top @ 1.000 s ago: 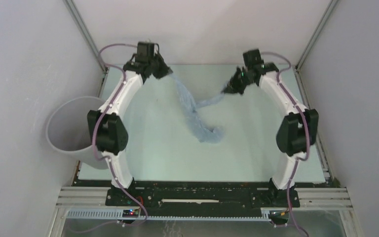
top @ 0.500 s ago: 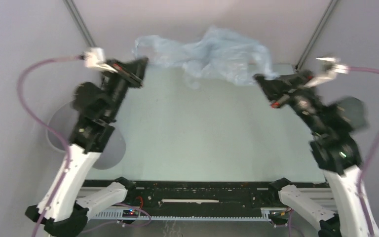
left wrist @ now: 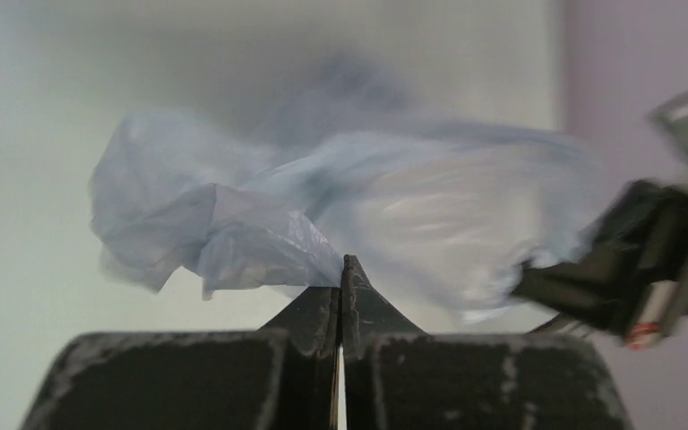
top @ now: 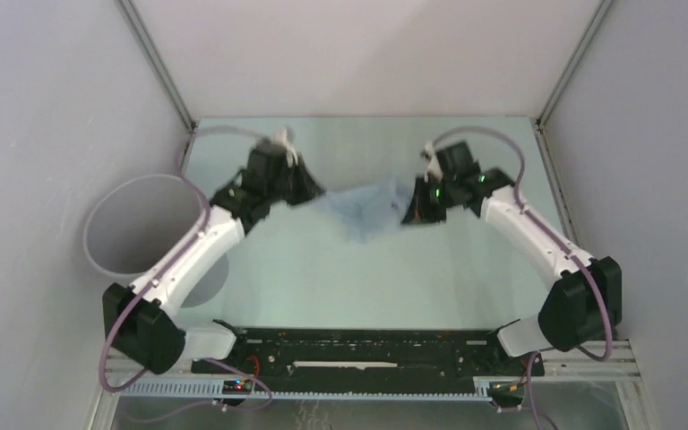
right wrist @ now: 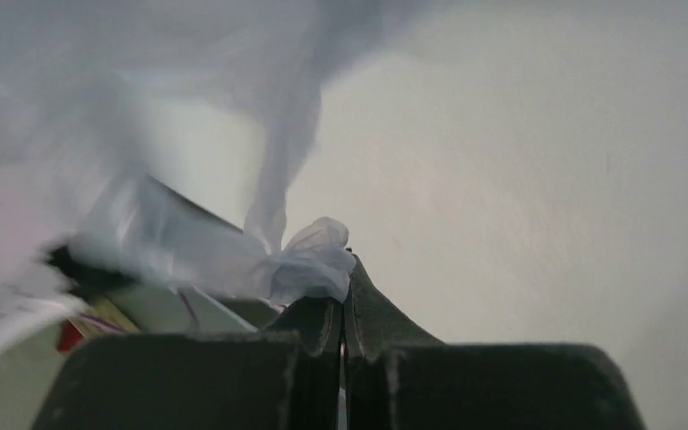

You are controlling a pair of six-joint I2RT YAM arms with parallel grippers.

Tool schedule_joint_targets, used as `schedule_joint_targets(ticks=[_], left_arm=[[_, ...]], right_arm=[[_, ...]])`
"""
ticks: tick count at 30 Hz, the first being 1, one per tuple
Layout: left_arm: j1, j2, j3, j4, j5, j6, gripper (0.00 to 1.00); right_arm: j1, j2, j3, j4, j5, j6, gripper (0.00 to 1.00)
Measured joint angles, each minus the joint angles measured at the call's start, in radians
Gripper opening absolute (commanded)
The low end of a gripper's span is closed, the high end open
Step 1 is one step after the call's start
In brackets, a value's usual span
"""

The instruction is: Put the trash bags into the trash bin

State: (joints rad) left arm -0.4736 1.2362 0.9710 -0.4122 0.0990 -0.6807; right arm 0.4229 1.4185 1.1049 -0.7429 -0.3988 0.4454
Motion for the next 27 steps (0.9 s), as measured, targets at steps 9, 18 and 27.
schedule_joint_targets(ticks=[9, 18, 27], left_arm=[[0.002, 0.365, 1.279, -0.091, 0.013, 0.083, 0.0], [-0.073, -0.056, 0.678, 0.076, -0.028, 0.174, 0.0], [-0.073, -0.014, 0.076, 0.023, -0.011, 0.182, 0.0]], right_arm=[[-0.057, 0.37, 1.402, -0.224, 0.04, -0.035, 0.03], [-0.081, -0.325, 0.452, 0.194, -0.087, 0.029, 0.0], [-0.074, -0.144, -0.167, 0.085, -0.088, 0.021, 0.5]])
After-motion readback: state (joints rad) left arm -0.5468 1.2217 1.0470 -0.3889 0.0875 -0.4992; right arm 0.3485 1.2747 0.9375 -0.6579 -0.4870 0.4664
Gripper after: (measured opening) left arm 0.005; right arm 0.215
